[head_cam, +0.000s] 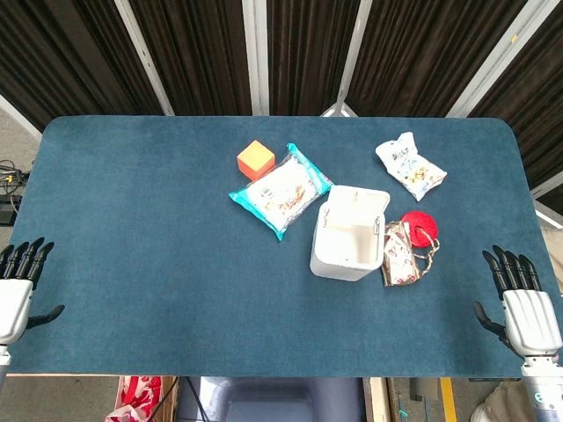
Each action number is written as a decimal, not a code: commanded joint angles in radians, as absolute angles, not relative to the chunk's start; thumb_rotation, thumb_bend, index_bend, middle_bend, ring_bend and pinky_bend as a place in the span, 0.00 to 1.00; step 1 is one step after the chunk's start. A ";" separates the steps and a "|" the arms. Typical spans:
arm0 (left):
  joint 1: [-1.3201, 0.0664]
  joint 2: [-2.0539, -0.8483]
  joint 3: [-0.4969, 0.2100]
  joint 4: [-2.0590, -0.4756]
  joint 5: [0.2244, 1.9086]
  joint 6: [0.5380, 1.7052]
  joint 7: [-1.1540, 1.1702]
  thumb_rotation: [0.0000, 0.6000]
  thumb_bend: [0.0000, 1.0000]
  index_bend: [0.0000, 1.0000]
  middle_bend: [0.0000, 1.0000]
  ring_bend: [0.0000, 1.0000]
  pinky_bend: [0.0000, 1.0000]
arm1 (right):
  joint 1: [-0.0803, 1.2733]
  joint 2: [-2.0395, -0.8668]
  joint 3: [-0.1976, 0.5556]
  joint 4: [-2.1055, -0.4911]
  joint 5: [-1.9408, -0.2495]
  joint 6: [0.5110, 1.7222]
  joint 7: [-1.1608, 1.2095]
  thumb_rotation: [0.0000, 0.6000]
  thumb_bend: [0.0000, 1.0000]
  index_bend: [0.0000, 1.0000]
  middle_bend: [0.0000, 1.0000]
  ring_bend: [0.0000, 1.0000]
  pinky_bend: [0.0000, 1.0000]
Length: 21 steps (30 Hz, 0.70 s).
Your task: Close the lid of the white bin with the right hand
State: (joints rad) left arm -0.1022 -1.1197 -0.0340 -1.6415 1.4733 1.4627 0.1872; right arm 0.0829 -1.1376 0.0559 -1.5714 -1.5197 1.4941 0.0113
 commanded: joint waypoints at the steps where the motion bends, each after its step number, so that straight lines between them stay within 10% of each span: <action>1: -0.102 -1.120 -0.034 -1.642 1.473 1.463 0.187 1.00 0.00 0.00 0.00 0.00 0.00 | 0.083 -1.138 0.056 -1.571 -1.520 1.494 0.010 1.00 0.37 0.00 0.00 0.00 0.00; 16: -0.098 -1.112 -0.036 -1.649 1.468 1.466 0.169 1.00 0.00 0.00 0.00 0.00 0.00 | 0.113 -1.093 0.079 -1.664 -1.506 1.450 0.025 1.00 0.38 0.00 0.00 0.00 0.02; 21: -0.100 -1.107 -0.037 -1.649 1.466 1.462 0.161 1.00 0.00 0.00 0.00 0.00 0.00 | 0.166 -1.044 0.134 -1.753 -1.469 1.401 0.041 1.00 0.37 0.00 0.10 0.24 0.45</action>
